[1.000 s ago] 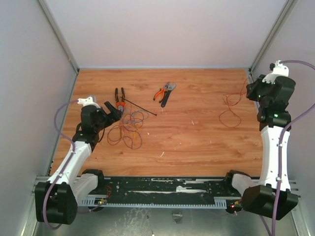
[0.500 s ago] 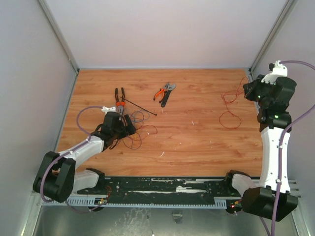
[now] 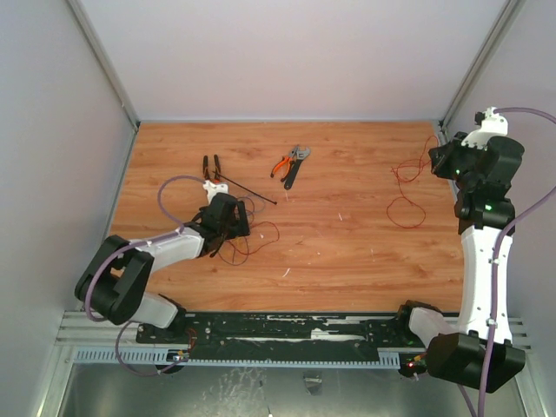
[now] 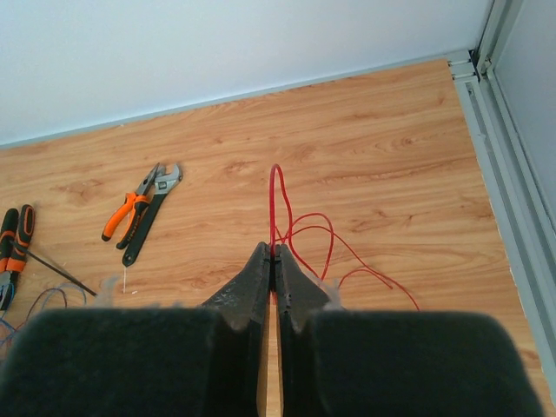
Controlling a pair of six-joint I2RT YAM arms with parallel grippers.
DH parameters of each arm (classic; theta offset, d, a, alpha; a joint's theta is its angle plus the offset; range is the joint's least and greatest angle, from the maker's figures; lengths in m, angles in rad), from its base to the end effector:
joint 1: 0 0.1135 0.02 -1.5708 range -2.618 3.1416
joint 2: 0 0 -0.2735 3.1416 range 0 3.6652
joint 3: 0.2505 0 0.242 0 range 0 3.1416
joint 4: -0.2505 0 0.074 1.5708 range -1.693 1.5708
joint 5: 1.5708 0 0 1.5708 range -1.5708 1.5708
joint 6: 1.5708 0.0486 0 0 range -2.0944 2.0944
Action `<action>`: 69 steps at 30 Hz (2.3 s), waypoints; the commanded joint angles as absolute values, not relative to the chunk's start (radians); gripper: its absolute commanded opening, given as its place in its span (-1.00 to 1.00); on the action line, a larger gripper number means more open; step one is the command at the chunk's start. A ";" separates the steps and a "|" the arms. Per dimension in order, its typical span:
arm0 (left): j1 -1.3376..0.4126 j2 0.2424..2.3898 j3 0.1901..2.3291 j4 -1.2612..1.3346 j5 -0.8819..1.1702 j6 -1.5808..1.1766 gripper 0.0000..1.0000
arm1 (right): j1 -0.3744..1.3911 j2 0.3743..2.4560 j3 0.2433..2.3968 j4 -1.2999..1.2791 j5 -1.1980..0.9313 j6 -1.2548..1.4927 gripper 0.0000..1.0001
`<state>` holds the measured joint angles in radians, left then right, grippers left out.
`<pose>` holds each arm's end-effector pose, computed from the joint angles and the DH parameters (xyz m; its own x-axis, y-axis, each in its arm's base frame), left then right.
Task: Zip-tie the wires
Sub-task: Pick up the cable at the center of the board, then place the cable at the center of the board.
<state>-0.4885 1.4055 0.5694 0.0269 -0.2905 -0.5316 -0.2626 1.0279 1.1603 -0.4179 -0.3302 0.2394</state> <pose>0.2360 -0.1097 0.1623 -0.6903 -0.1831 -0.6999 -0.0868 0.9814 -0.1711 0.2149 -0.0415 0.4043 -0.2772 0.3068 -0.9105 0.0112 0.9486 0.3162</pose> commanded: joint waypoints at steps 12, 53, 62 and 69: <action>-0.589 1.546 0.622 -0.027 -0.334 -0.478 -0.27 | -0.267 1.005 1.173 -0.409 -0.322 0.244 -1.00; -0.385 1.677 1.478 -0.082 -0.205 -0.289 -1.00 | -0.267 0.994 1.157 -0.379 -0.388 0.261 -1.00; -0.318 1.984 1.788 -0.147 -0.164 -0.270 0.24 | -0.266 0.991 1.173 -0.378 -0.487 0.282 -1.00; -0.311 1.869 1.750 -0.181 -0.134 -0.267 0.66 | -0.230 0.967 1.191 -0.318 -0.671 0.342 -1.00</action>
